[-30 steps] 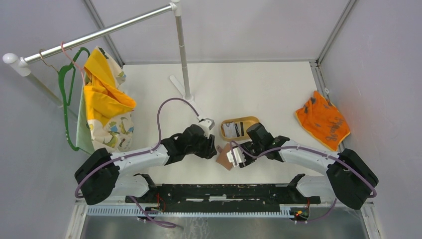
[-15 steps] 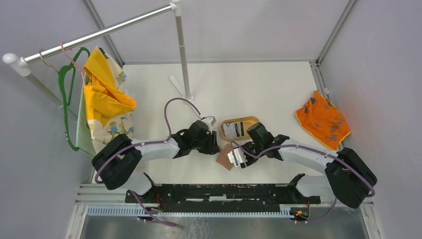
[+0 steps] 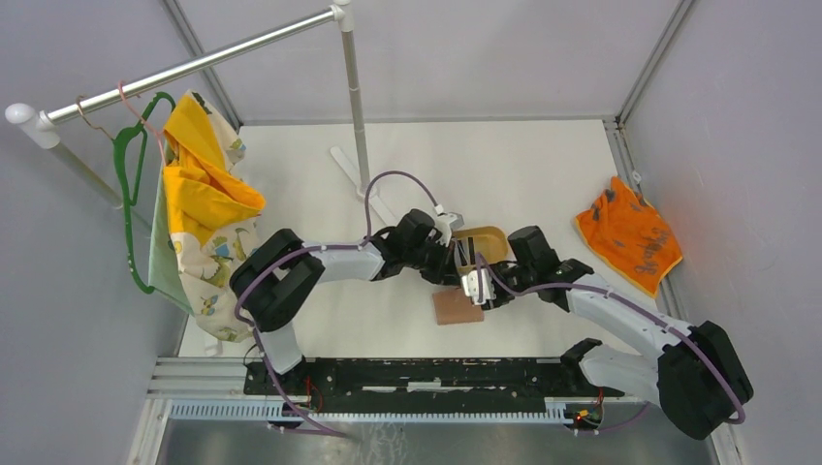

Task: Put the credit cards into the card holder
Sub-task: Close the card holder at the center of the board.

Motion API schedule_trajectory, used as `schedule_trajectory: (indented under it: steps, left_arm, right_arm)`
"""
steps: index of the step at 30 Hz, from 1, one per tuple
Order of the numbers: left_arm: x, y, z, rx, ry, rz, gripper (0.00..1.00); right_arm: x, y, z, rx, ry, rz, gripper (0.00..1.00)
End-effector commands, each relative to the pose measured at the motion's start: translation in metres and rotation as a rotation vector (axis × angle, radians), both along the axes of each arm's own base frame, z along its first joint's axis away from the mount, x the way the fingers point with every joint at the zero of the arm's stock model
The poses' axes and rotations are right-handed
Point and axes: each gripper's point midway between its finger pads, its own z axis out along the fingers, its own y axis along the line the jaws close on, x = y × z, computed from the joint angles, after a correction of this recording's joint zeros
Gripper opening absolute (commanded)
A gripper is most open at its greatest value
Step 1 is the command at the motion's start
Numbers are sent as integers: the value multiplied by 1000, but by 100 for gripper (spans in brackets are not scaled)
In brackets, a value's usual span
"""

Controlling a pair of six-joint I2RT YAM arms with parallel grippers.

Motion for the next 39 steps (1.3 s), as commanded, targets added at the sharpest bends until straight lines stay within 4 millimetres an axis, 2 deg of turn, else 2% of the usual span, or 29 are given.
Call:
schedule_trajectory:
  steps: [1,4,8,11,13,14,15,17,19,22,24,33,36,39]
  left_arm:
    - [-2,-34,27,-118,-84,-176,10]
    - [14,-26,35,-86,-150,-78,18]
    - [38,9,69,-48,-328,121,41]
    - [43,36,99,-57,-439,222,58]
    - [39,47,112,-78,-474,246,64]
    - [35,50,115,-89,-474,244,63]
    - [31,51,117,-105,-460,241,57]
    - [20,47,110,-127,-397,210,42]
    - [5,39,101,-160,-319,157,37]
    - [-17,28,92,-263,-231,89,35]
    - [-23,27,87,-300,-204,80,35]
    - [-23,20,61,-293,-157,75,28]
    - [-23,19,51,-279,-138,77,27]
    - [-23,21,43,-266,-132,91,26]
  right_arm:
    - [19,2,32,119,-23,-60,49]
    - [25,-3,37,144,6,-104,49]
    - [32,-9,40,155,31,-144,47]
    - [33,-9,39,171,50,-149,47]
    - [31,-4,38,190,81,-139,46]
    - [30,-2,37,194,105,-135,46]
    - [29,1,37,201,128,-129,46]
    - [30,4,35,193,182,-120,45]
    - [30,6,31,173,260,-131,43]
    - [28,6,17,134,356,-168,35]
    - [32,2,7,122,384,-230,34]
    - [50,-7,-17,97,454,-399,35]
    - [55,-6,-21,92,465,-416,35]
    - [69,-6,-22,95,437,-466,35]
